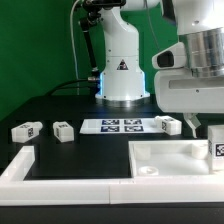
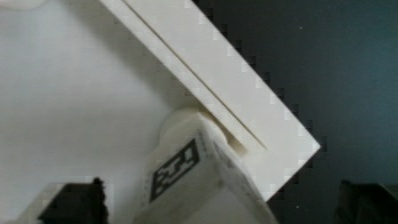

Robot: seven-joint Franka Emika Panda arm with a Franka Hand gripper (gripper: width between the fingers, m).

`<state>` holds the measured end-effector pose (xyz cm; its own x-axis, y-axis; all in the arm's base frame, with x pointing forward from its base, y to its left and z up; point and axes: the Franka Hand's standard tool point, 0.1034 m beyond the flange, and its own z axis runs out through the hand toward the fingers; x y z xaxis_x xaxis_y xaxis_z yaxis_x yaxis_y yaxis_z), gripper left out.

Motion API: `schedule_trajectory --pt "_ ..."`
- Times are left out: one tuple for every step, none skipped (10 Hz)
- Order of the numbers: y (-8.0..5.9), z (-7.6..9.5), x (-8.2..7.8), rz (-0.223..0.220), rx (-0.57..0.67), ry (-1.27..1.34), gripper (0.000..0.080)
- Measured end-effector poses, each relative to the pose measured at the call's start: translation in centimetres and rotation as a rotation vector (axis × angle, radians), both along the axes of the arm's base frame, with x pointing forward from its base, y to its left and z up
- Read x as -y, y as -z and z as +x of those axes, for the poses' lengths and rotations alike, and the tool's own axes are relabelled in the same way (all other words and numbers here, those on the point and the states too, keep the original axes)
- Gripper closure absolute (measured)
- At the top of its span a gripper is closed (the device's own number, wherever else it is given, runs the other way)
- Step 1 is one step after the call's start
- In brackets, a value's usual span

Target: Assemble square table

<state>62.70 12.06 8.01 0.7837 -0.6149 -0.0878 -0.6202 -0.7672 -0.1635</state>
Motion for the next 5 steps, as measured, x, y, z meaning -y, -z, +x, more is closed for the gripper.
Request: schedule_trajectory --pt "-0.11 0.39 0.03 -0.083 0.058 -0.267 0.015" --pt "-0.18 0.55 -0.45 -0.105 0.085 -0.351 0.015" --pt "-0.17 0.55 -0.37 -0.1 0.082 -0.333 0.0173" --pt "-0.16 0.54 -0.38 -0.1 0.081 -0.324 0.0173" --pt "-0.16 0.53 -0.43 -0.098 0.078 -0.303 0.0342"
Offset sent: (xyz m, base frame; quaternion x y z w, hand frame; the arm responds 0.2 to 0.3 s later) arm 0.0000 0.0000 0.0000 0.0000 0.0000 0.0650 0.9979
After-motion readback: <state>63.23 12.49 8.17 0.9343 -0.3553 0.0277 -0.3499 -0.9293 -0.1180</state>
